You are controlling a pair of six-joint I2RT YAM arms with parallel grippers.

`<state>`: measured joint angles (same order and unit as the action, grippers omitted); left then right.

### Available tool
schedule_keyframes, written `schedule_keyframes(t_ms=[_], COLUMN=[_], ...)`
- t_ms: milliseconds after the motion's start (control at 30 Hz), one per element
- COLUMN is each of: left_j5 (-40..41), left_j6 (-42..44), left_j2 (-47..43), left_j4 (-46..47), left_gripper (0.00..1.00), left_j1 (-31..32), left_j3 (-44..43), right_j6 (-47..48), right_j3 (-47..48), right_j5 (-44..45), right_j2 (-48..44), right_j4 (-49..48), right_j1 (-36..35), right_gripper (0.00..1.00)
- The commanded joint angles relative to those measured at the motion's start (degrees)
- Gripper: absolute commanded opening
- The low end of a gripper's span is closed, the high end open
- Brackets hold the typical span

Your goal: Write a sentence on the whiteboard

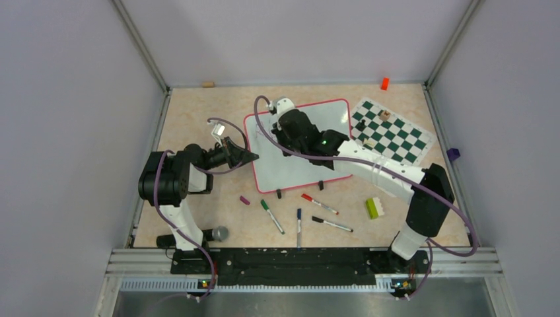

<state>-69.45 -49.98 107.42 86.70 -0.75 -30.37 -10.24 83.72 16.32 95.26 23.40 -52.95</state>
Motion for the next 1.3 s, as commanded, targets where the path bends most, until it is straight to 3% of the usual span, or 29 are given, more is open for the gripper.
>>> schedule_keyframes(t_ms=[0,633,1267], left_j5=[-1.2,-1.2,-1.3], left_j6=[1.9,2.0,2.0], left_j2=[-0.5,-0.5,-0.5], left_j4=[6.1,6.1,6.1], left_gripper=[0.0,0.0,0.0], left_j1=[0.5,0.5,0.5], left_j3=[0.1,0.1,0.1], right_j6=[0.2,0.8,2.3], right_j3=[4.4,6.3,3.8], right_j5=[0.2,3.5,-3.0], right_j2=[-2.6,0.3,0.3], right_j4=[-0.1,0.6,4.3], right_j1=[1.5,3.6,3.6], right_gripper=[0.0,0.0,0.0])
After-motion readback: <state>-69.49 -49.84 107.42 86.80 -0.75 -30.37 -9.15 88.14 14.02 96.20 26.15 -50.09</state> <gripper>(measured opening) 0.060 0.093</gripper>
